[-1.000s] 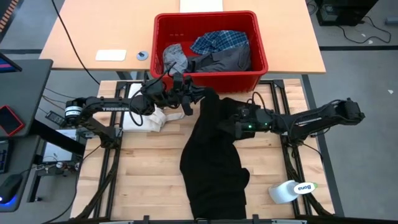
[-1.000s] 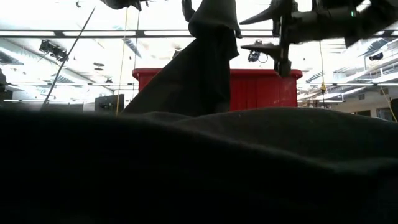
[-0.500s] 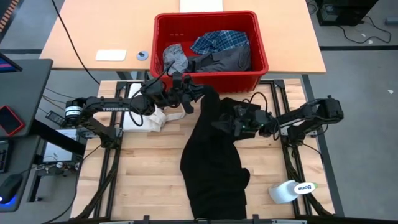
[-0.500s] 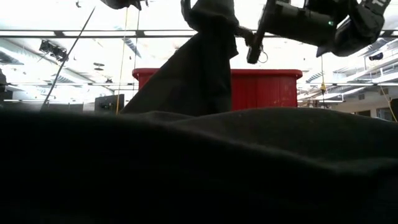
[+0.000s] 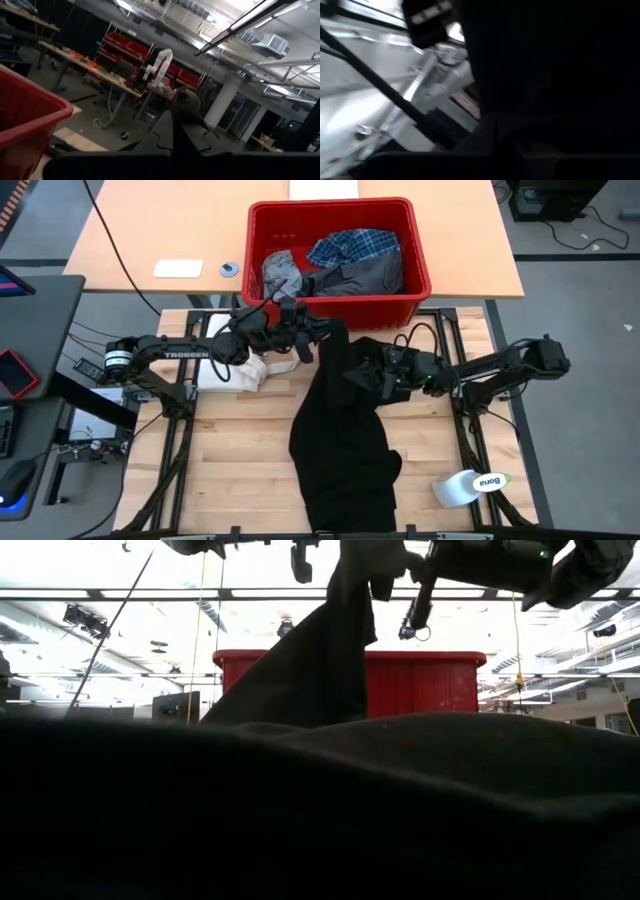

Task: Fold Laundry from Bin
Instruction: Fold the black shirt

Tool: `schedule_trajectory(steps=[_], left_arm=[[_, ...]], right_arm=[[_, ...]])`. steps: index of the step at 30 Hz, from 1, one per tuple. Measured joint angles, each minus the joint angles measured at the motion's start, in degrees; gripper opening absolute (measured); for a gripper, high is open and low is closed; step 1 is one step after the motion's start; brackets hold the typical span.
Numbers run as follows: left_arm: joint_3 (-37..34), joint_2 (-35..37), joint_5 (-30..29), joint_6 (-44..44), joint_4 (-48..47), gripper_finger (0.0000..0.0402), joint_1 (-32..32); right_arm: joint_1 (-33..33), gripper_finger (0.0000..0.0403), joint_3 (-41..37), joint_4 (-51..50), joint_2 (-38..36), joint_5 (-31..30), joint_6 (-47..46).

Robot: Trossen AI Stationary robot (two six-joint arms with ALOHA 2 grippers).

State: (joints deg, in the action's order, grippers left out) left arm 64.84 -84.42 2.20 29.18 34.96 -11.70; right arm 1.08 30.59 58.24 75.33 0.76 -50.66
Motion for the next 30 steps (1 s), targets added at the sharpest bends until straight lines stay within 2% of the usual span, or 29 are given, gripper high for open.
schedule_trajectory(steps=[5, 8, 11, 14, 17, 20, 24, 30], left_arm=[[0.0, 0.0, 0.0, -0.6, -4.9, 0.0009, 0.0], [0.0, 0.0, -0.7, -4.0, -11.5, 0.0009, 0.0], [0.1, -1.3, -2.6, -6.1, -16.2, 0.0009, 0.1], [0.1, -4.3, -2.9, -6.4, -15.1, 0.0009, -0.1], [0.0, -8.1, -3.5, -6.9, -9.6, 0.0009, -0.3], [0.0, -12.6, -4.1, -8.5, -1.8, 0.0009, -0.6], [0.0, -18.0, -4.2, -9.4, 6.9, 0.0009, -1.1], [0.1, -24.0, -4.3, -9.3, 9.6, 0.0009, -2.6]], right_arm=[[-0.3, 0.001, 0.7, -20.3, -8.3, -4.5, 0.6], [-0.2, 0.0006, 5.1, -39.7, -14.7, -6.5, 1.9], [-0.2, 0.0006, 12.1, -63.1, -18.9, -8.7, 2.3], [0.0, 0.0006, 20.3, -85.6, -20.8, -11.8, 0.0], [0.2, 0.0005, 27.3, -102.8, -21.0, -15.9, -2.1], [1.2, 0.0005, 32.2, -114.1, -20.5, -17.8, -3.8], [3.0, 0.0005, 35.8, -124.8, -20.1, -14.9, -7.1], [6.0, 0.0007, 36.1, -134.4, -19.7, -13.8, -8.0]])
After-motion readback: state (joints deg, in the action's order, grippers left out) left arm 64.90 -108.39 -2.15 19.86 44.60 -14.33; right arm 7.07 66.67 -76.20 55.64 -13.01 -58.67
